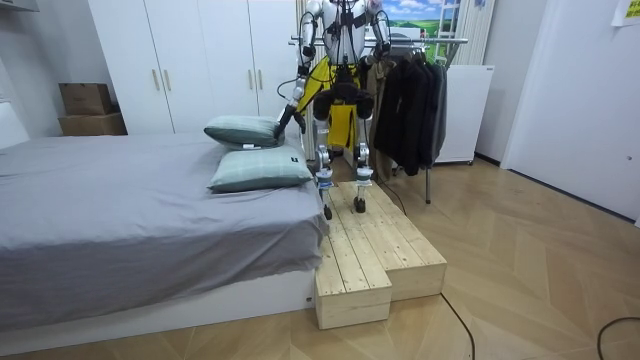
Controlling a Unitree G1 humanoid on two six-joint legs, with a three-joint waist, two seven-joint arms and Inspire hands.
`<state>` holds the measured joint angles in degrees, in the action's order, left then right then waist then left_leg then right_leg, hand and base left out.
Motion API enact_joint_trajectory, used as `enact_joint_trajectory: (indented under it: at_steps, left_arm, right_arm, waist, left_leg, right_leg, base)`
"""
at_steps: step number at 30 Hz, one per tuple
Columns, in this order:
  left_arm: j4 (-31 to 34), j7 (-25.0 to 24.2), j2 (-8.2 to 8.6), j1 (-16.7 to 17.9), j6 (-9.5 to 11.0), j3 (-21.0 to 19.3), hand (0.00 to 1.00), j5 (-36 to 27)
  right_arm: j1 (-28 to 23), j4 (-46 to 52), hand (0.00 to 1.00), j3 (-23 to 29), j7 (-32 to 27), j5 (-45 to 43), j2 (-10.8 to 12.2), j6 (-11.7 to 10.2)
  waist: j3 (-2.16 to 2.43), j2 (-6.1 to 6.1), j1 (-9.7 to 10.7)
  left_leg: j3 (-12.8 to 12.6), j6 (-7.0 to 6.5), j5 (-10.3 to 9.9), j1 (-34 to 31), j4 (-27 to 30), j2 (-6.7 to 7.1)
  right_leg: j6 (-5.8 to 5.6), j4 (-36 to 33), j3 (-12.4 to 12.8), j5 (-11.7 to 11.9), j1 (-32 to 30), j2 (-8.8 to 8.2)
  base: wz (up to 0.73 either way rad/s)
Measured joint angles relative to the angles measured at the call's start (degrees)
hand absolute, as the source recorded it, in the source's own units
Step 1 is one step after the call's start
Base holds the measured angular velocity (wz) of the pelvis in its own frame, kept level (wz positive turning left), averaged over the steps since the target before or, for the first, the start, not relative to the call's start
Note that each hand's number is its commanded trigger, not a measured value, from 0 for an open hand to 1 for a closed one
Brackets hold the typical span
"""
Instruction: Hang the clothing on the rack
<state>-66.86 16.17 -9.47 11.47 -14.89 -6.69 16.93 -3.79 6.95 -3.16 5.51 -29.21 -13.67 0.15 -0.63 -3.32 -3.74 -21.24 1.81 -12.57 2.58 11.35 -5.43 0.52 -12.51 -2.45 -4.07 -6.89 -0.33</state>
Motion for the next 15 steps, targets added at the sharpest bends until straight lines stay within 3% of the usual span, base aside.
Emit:
enact_joint_trajectory:
  at_steps: [10,15]
  left_arm:
    - [0.07,0.28,-0.01,0.15,0.01,-0.15,0.00,0.00]
    - [0.52,1.07,-0.12,0.15,0.08,-0.47,0.00,0.00]
  right_arm:
    - [0.02,0.19,1.00,0.01,-0.45,1.04,-0.24,-0.01]
    - [0.27,-2.31,1.00,-0.03,0.39,8.09,-0.90,-0.05]
  waist:
    - [-0.12,-0.27,-0.04]
    - [-0.50,-1.03,-0.06]
  left_leg:
    - [-0.07,0.01,0.01,0.16,0.05,-0.01]
    - [0.34,0.04,0.01,0.11,-0.08,-0.07]
  right_leg:
    - [0.01,0.02,0.19,0.00,-0.05,0.08]
    - [0.06,0.71,-0.15,0.04,0.05,0.11]
  base:
    - [0.00]
    - [0.03]
